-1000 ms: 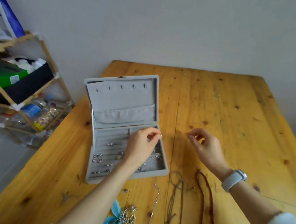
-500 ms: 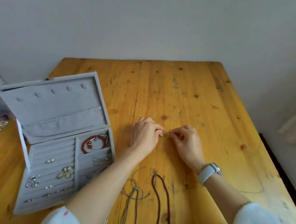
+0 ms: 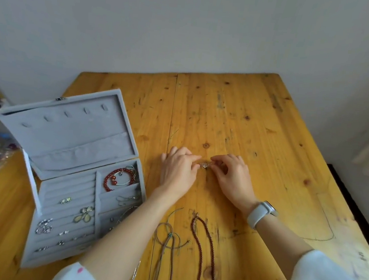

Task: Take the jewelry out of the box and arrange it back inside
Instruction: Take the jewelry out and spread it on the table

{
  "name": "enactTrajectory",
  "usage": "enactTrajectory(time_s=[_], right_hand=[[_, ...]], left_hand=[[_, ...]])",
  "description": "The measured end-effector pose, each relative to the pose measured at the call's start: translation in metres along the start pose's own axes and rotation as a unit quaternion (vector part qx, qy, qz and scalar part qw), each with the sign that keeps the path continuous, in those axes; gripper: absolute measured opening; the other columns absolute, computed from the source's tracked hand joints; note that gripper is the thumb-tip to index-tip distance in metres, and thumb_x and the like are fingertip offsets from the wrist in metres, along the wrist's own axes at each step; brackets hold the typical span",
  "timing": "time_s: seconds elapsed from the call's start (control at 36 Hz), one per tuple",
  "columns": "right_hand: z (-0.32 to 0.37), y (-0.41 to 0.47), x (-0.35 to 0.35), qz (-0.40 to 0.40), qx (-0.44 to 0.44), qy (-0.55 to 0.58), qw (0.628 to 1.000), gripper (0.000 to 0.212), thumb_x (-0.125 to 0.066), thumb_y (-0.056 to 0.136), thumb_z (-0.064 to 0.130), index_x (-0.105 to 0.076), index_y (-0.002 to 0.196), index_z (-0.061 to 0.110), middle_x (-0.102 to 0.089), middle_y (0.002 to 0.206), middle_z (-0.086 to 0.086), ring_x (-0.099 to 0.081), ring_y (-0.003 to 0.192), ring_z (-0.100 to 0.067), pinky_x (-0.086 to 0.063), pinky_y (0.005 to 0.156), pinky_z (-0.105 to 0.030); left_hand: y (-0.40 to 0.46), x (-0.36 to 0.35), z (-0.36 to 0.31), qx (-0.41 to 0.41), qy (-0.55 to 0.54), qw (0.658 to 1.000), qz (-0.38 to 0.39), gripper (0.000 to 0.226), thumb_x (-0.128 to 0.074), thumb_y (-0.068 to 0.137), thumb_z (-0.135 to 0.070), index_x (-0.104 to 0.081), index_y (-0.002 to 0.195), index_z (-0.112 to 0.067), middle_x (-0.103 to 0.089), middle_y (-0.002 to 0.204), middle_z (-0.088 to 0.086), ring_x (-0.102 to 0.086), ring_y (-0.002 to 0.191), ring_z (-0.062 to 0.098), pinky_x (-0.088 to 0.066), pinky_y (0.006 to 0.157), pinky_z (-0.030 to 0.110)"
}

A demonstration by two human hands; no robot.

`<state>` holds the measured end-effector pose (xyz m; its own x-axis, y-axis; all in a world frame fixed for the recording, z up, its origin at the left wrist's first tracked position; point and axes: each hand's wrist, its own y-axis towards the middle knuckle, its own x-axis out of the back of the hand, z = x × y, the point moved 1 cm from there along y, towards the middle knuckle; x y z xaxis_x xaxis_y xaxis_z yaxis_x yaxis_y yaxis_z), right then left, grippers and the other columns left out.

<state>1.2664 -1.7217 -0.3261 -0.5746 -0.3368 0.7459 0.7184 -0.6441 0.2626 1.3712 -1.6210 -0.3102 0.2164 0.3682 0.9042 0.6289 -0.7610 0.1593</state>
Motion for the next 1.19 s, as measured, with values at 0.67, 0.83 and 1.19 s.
enactTrajectory(time_s=[0.67,0.83,1.19], right_hand=[[0.163,-0.06,-0.074,0.109,0.163,0.107,0.975,0.016,-0.056,0.085,0.008,-0.068,0.095,0.011,-0.065,0.092,-0.009,-0.056,0.091,-0.028,-0.043,0.08,-0.033],[0.205,-0.052,-0.115,0.131,0.213,0.03,0.968,0.023,-0.054,0.088,0.019,-0.068,0.106,0.017,-0.062,0.095,-0.012,-0.05,0.095,-0.035,-0.04,0.084,-0.045],[0.226,-0.043,-0.139,0.178,0.206,-0.082,0.959,0.021,-0.051,0.089,0.026,-0.061,0.107,0.02,-0.056,0.112,-0.001,-0.04,0.114,-0.023,-0.025,0.09,-0.038]], left_hand=[[-0.169,0.103,0.148,0.191,0.017,0.96,-0.205,0.019,-0.06,0.083,-0.014,-0.072,0.097,-0.018,-0.065,0.099,0.002,-0.056,0.097,0.028,-0.037,0.08,0.04],[-0.179,0.111,0.18,0.257,0.021,0.95,-0.177,0.024,-0.063,0.082,-0.016,-0.068,0.106,-0.018,-0.055,0.118,0.004,-0.047,0.109,0.029,-0.035,0.086,0.042],[-0.168,0.11,0.192,0.211,0.024,0.963,-0.168,0.022,-0.061,0.084,-0.022,-0.068,0.105,-0.02,-0.051,0.12,0.001,-0.045,0.111,0.024,-0.032,0.086,0.039]])
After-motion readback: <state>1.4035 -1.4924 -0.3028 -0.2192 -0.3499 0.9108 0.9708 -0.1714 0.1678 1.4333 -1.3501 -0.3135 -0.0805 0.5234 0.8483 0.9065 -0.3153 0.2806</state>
